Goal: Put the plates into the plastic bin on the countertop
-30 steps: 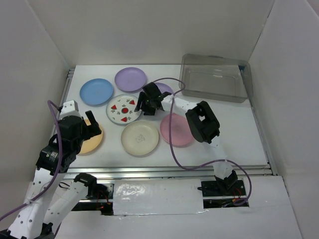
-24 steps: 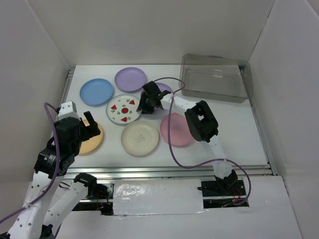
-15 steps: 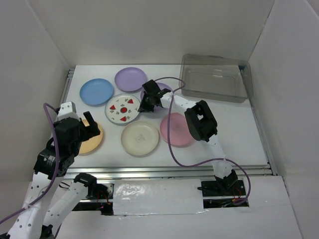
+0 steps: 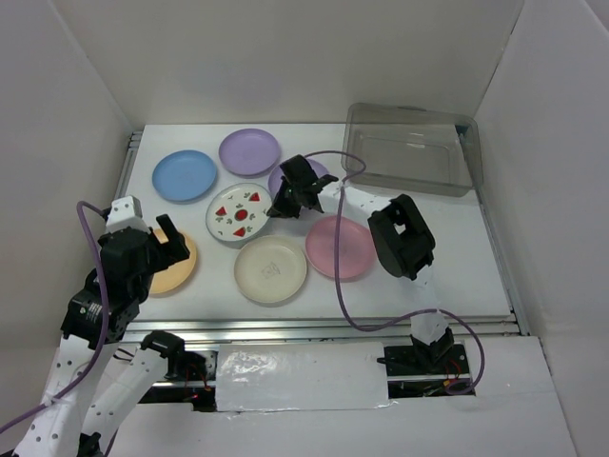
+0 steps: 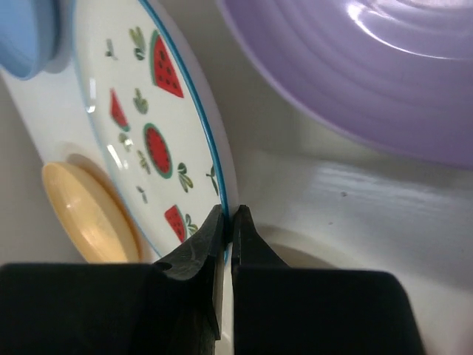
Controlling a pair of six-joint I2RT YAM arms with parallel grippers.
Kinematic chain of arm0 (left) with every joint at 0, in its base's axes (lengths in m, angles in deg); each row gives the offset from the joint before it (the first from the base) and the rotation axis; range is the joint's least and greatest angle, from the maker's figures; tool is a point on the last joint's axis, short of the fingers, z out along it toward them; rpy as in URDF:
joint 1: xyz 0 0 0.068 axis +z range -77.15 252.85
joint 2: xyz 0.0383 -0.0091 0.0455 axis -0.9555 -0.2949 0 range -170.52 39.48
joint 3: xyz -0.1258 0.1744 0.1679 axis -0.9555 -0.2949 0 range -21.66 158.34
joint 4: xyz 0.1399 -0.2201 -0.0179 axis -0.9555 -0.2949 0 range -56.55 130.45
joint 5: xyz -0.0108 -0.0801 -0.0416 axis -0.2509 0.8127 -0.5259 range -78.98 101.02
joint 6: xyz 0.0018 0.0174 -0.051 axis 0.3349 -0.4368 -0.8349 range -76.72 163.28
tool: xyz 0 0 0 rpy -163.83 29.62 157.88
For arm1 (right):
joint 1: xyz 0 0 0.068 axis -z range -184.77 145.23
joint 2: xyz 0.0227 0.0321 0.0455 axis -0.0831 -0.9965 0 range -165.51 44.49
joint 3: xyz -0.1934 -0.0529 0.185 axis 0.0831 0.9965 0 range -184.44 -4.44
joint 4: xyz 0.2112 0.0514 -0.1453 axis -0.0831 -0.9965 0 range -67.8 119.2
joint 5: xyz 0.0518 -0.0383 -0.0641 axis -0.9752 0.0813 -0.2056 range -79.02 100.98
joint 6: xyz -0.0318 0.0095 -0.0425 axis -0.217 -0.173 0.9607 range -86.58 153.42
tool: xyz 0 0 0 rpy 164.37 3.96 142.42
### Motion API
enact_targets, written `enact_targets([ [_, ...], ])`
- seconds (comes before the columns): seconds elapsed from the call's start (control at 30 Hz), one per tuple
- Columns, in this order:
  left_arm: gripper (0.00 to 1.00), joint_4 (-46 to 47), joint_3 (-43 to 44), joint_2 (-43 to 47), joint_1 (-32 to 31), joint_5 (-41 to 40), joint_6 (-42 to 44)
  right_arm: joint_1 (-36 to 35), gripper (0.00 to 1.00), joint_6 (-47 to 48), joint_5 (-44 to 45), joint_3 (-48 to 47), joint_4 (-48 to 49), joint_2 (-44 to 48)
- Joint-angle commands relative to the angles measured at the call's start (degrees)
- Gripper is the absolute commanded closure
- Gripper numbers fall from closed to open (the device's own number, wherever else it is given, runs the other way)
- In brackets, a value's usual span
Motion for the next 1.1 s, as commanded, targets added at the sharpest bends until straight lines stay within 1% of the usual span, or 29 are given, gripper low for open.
enact_targets([
  [0.0, 0.01, 2.3, 0.1, 0.8, -0.1, -0.5, 0.4, 0.4, 1.00, -1.7, -4.2, -2.3, 10.1, 9.6],
  [0.13, 0.01, 2.3, 0.2, 0.8, -0.2, -0.6, 0.3, 2.0, 1.00, -3.1, -9.2, -2.7, 12.9, 11.2],
  [0.17, 0.01, 2.2, 0.2, 0.8, -0.1, -0.6, 0.3, 2.5, 1.00, -3.5, -10.5, -2.1, 14.6, 12.9],
  [0.23, 0.01, 2.2, 0.1, 0.9, -0.1, -0.8, 0.3, 3.7, 1.00, -4.7, -10.8, 0.2, 15.9, 15.2],
  [0.3, 0.01, 2.3, 0.2, 1.0, -0.2, -0.7, 0.3, 5.5, 1.00, -4.8, -10.6, 0.8, 15.2, 18.8],
  [0.4, 0.01, 2.3, 0.1, 0.7, -0.2, -0.7, 0.3, 11.9, 1.00, -4.6, -8.3, 1.5, 10.6, 23.2],
  [0.43, 0.01, 2.2, 0.2, 0.5, -0.2, -0.6, 0.3, 16.5, 1.00, -4.3, -7.6, 2.5, 9.8, 25.2],
  [0.53, 0.01, 2.3, 0.1, 0.5, -0.2, -0.4, 0.5, 23.9, 1.00, -3.8, -8.2, 4.3, 7.7, 26.8],
  [0.57, 0.01, 2.4, 0.1, 0.4, -0.1, -0.4, 0.6, 28.5, 1.00, -3.3, -9.0, 4.4, 7.0, 26.8],
  [0.77, 0.01, 2.6, 0.1, -0.2, -0.1, 0.2, 0.7, 42.2, 1.00, 4.4, -11.8, 0.5, 3.0, 21.6],
  [0.87, 0.01, 2.6, 0.0, -0.3, -0.1, 0.4, 0.9, 46.4, 1.00, 6.6, -14.1, -2.0, 2.1, 17.2],
  [0.97, 0.01, 2.6, 0.0, -0.4, -0.5, 0.4, 1.0, 48.4, 1.00, 8.4, -14.5, -3.5, 1.7, 13.7],
  [1.07, 0.01, 2.6, 0.0, -0.7, -0.8, 0.2, 0.8, 49.9, 1.00, 9.4, -15.2, -7.6, -0.4, 8.7],
])
